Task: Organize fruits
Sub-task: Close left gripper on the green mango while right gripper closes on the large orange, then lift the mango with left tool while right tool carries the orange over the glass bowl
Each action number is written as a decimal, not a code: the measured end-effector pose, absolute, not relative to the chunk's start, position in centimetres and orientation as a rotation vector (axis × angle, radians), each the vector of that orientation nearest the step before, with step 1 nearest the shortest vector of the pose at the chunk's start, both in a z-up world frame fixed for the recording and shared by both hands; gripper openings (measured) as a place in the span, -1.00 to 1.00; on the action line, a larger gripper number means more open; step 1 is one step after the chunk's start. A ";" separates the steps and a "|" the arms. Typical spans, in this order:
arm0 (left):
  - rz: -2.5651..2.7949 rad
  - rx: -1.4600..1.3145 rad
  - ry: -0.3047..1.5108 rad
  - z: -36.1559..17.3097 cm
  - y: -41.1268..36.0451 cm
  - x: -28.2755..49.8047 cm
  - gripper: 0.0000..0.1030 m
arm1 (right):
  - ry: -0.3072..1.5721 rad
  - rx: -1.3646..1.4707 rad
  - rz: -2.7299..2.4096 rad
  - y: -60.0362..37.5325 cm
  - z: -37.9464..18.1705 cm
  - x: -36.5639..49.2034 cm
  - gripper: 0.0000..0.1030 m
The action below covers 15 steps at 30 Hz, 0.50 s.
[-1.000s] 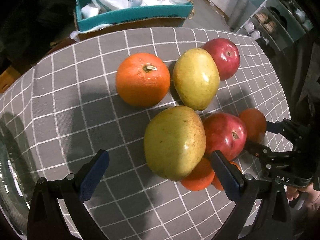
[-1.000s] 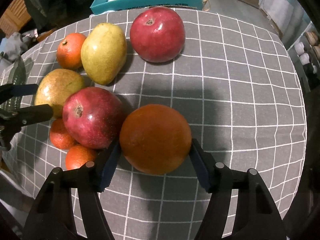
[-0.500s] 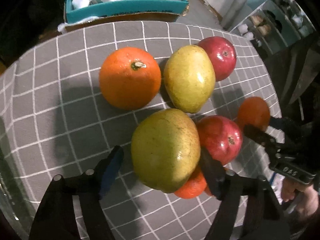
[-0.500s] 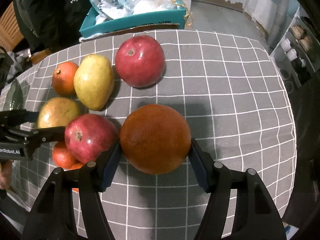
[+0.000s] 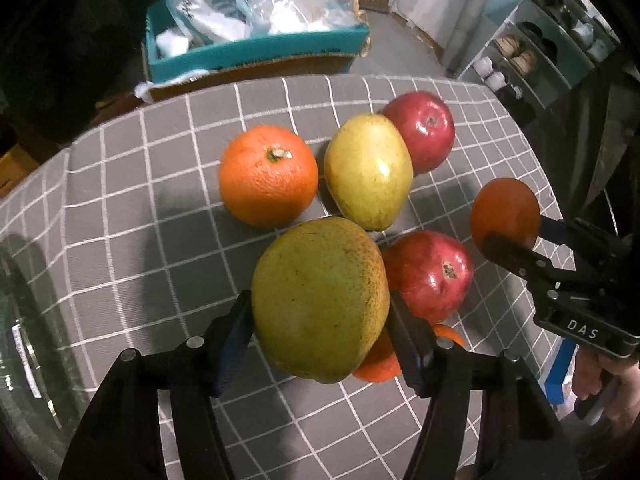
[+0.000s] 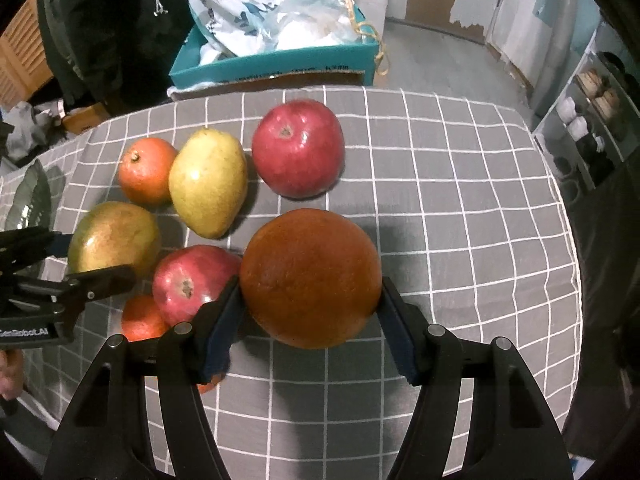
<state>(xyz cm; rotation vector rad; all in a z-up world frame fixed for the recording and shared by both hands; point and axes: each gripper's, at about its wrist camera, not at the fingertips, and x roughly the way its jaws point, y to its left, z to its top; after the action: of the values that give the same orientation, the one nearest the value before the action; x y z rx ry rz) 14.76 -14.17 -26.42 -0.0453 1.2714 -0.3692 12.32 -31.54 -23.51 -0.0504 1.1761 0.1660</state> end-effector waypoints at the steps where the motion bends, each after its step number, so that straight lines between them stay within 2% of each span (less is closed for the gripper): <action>1: -0.361 -0.037 1.258 -26.0 -14.1 14.6 0.28 | 1.168 -0.051 0.163 -31.5 -23.3 12.3 0.28; 15: -0.286 0.033 1.074 -19.7 -11.9 12.4 0.28 | 1.024 -0.052 0.176 -29.9 -17.8 11.0 0.27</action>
<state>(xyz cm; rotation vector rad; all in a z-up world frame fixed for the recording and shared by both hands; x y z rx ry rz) 12.38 -11.87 -19.72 0.0327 1.0741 -0.2864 11.03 -29.92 -17.85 -0.0524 1.0243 0.1758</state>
